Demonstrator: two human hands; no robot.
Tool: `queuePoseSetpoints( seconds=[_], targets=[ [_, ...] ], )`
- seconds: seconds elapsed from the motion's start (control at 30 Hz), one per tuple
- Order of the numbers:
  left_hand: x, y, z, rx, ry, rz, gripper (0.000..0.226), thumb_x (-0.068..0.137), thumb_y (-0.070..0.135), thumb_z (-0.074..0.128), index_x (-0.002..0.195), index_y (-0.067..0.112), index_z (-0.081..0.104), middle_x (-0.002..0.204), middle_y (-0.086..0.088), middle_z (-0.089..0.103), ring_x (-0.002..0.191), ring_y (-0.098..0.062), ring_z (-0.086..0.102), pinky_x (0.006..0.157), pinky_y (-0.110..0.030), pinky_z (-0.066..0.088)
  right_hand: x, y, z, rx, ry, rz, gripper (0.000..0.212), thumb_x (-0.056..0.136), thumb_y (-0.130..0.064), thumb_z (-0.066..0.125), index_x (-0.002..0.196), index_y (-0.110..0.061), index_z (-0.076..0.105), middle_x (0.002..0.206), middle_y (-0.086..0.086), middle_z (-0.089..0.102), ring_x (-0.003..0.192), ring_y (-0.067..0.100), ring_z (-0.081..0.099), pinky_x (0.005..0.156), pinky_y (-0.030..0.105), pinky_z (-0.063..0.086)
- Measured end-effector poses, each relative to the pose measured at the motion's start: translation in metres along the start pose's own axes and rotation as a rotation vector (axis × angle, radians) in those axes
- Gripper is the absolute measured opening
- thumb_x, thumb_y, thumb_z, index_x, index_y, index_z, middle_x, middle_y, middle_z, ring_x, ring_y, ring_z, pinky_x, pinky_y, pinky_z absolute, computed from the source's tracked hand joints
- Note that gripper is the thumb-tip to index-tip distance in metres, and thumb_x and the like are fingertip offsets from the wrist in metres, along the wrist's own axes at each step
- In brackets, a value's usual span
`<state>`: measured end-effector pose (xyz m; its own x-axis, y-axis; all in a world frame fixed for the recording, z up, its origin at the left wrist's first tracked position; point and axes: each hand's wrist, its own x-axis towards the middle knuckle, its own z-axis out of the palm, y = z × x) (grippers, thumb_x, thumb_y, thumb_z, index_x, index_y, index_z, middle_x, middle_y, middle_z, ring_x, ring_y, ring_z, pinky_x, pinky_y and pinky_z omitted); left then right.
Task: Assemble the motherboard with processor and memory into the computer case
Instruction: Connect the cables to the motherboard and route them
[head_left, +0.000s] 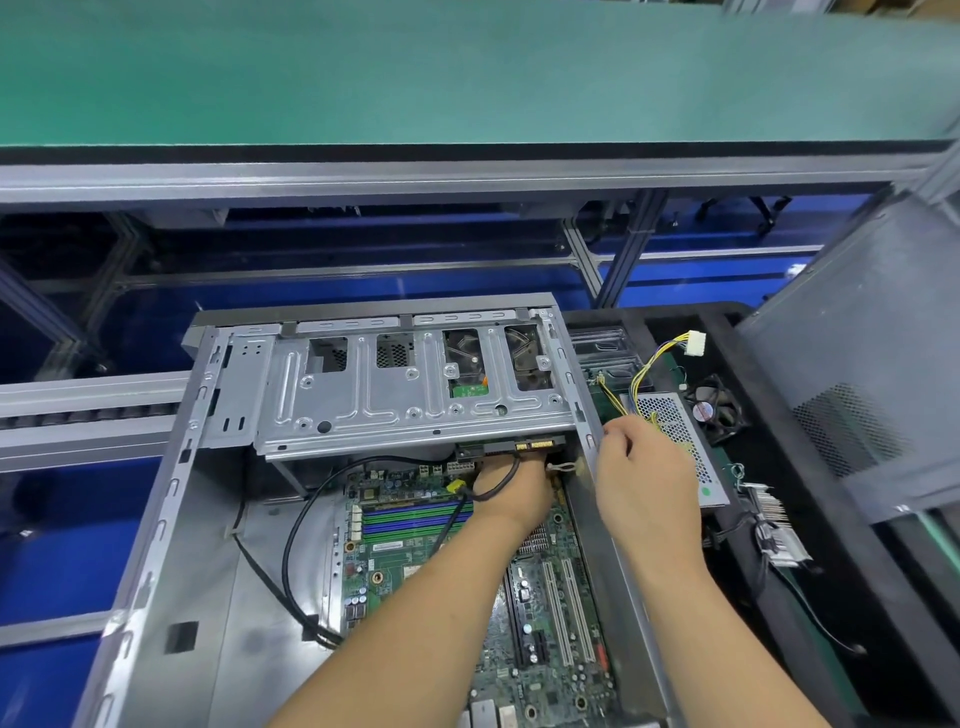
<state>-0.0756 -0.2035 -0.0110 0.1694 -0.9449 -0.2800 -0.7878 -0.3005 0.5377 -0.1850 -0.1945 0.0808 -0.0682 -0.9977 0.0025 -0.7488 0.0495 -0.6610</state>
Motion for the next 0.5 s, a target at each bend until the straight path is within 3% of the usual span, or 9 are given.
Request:
queuePoseSetpoints(
  seconds=[0.13, 0.2, 0.5],
  targets=[
    [-0.0002, -0.0005, -0.0005, -0.02, 0.038, 0.02, 0.031, 0.098, 0.019, 0.05, 0.128, 0.019, 0.058, 0.112, -0.015, 0.066, 0.097, -0.035, 0.063, 0.069, -0.032, 0.047, 0.0008, 0.0007, 0.0009, -0.035, 0.029, 0.026, 0.025, 0.1, -0.013, 0.043, 0.106, -0.016, 0.068, 0.097, 0.012, 0.07, 0.095, 0.037, 0.06, 0.081, 0.046, 0.05],
    [-0.0007, 0.0001, 0.0001, -0.049, 0.096, 0.01, 0.031, 0.098, 0.018, 0.05, 0.128, 0.019, 0.057, 0.116, -0.016, 0.065, 0.101, -0.037, 0.062, 0.07, -0.032, 0.043, 0.0009, 0.0009, 0.0012, -0.034, 0.038, 0.03, 0.025, 0.101, -0.013, 0.044, 0.107, -0.016, 0.067, 0.098, 0.015, 0.07, 0.095, 0.038, 0.06, 0.08, 0.046, 0.05],
    [0.0004, 0.0006, -0.0027, -0.039, 0.053, 0.011, 0.036, 0.097, 0.012, 0.047, 0.131, 0.018, 0.057, 0.116, -0.017, 0.065, 0.099, -0.037, 0.062, 0.067, -0.032, 0.04, 0.0009, -0.0007, 0.0, -0.031, 0.019, 0.055, 0.024, 0.099, -0.014, 0.043, 0.104, -0.019, 0.067, 0.097, 0.01, 0.068, 0.094, 0.034, 0.058, 0.082, 0.045, 0.05]
  ],
)
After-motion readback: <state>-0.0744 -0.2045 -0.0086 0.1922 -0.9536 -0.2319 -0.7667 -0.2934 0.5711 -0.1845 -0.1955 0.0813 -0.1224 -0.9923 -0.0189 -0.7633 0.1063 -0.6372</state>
